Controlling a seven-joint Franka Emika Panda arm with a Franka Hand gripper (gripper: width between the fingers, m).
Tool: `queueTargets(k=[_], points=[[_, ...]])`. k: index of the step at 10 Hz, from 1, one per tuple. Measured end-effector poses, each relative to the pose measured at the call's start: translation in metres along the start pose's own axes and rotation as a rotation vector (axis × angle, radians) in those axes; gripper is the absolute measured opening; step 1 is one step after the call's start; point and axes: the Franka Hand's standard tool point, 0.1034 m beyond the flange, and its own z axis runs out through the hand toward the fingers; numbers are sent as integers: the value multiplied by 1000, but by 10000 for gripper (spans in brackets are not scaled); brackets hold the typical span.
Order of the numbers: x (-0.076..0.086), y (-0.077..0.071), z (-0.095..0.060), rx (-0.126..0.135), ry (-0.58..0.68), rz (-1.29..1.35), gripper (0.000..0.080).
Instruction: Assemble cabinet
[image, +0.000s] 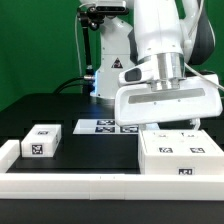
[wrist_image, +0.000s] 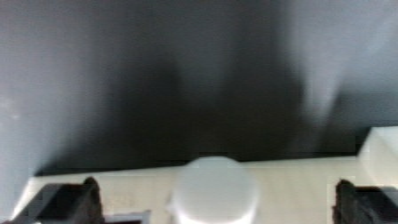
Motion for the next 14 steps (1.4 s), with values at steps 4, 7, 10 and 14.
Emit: queueTargets(k=[4,7,10,14], points=[[0,2,0,-2,-1,1,264],[-1,6,0,-7,-1,4,219],[-1,6,0,-7,-1,4,219],[4,6,-13,-4,-48,6,220]])
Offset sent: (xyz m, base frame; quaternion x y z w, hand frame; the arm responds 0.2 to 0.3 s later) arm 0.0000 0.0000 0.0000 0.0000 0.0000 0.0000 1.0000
